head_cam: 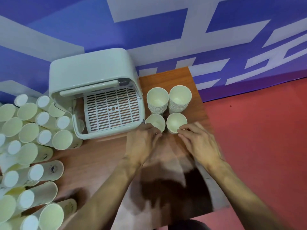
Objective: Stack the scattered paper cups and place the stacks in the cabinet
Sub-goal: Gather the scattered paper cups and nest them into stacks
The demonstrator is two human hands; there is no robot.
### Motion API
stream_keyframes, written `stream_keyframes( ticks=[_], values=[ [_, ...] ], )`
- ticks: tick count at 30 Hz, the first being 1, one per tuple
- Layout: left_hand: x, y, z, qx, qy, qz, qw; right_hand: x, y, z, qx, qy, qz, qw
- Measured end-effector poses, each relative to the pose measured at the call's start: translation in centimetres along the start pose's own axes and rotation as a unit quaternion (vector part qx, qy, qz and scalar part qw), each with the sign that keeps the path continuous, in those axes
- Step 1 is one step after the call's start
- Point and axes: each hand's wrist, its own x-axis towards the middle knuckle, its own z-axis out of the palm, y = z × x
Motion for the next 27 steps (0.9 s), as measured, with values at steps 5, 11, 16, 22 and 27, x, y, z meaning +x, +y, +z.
stream_keyframes(
  ticks=[5,11,16,22,27],
  values=[
    [0.6,0.1,1.3,0.007,-0.026,-0.002,1.0,0.5,1.2,0.6,-0.014,-0.051,-0.017,0.998],
    [-1.1,-0.4,-3.2,-0.017,0.042,-0.031,0.998,0.6,-3.7,-2.4,0.011,0.017,-0.127,0.992],
    [-8.9,-6.0,-8.8,0.037,0.059,-0.09,0.994,1.4,-12.8,2.0,0.063,-0.094,-0.261,0.959],
    [-22.4,-14.2,-13.6,0.06,0.069,-0.282,0.955,0.6,-24.5,9.0,0.093,-0.242,-0.4,0.879],
    [-31.1,-17.4,-15.5,0.094,0.052,-0.384,0.917,-1.3,-30.3,13.0,0.067,-0.305,-0.462,0.83]
  ],
)
